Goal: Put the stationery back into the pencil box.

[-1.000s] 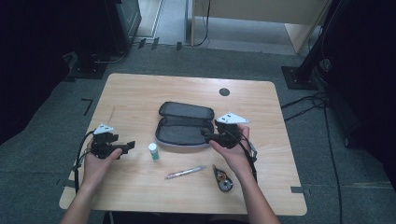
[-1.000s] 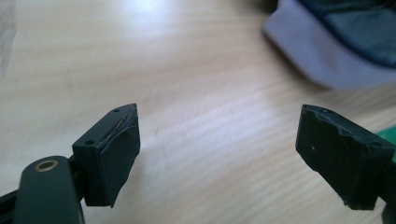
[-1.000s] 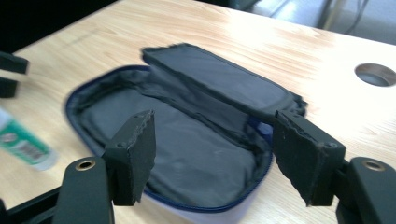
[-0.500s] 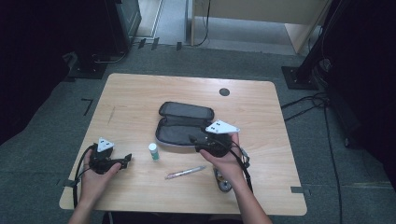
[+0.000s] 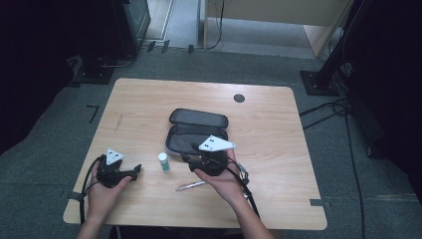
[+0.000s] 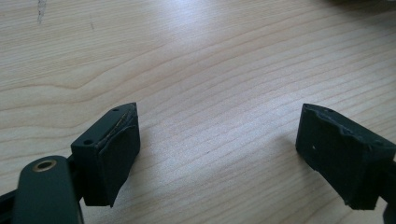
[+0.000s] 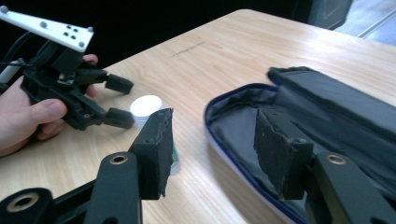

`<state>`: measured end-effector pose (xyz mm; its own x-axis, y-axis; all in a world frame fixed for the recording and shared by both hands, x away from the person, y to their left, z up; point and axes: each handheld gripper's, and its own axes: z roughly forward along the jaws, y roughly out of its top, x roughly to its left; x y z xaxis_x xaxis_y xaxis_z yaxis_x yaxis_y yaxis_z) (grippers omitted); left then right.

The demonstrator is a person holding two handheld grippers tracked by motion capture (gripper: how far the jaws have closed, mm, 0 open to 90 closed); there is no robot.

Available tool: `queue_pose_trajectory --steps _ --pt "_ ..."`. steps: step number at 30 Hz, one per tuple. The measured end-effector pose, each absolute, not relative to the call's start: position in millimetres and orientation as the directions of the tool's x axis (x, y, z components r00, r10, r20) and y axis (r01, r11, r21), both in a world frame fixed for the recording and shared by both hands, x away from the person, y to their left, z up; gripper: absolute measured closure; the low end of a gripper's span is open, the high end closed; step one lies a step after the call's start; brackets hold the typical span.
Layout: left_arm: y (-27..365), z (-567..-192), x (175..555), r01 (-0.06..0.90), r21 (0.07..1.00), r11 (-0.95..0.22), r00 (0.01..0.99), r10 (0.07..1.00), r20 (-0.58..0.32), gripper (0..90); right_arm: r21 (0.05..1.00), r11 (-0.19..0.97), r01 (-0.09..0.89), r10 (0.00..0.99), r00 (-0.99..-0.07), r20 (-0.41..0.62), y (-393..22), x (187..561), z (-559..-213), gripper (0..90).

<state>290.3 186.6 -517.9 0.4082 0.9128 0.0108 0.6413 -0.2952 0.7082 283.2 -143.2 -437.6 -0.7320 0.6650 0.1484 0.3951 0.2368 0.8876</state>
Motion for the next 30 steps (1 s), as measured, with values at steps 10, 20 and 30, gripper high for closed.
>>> queue_pose_trajectory --steps 10,20,30 --pt "186.5 -517.9 290.2 0.640 0.709 -0.296 0.410 0.912 0.011 14.4 0.881 0.270 0.388 0.624 -0.768 0.147 -115.3 282.7 -445.3 49.6" --pt "186.4 -517.9 290.1 0.639 0.709 -0.297 0.412 0.911 0.011 14.4 0.877 0.290 0.383 0.604 -0.784 0.143 -94.8 284.5 -450.5 50.6" --pt "186.3 -518.0 290.4 0.637 0.710 -0.301 0.419 0.908 0.010 14.5 0.871 0.323 0.371 0.609 -0.786 0.110 -79.0 286.7 -457.8 52.4"
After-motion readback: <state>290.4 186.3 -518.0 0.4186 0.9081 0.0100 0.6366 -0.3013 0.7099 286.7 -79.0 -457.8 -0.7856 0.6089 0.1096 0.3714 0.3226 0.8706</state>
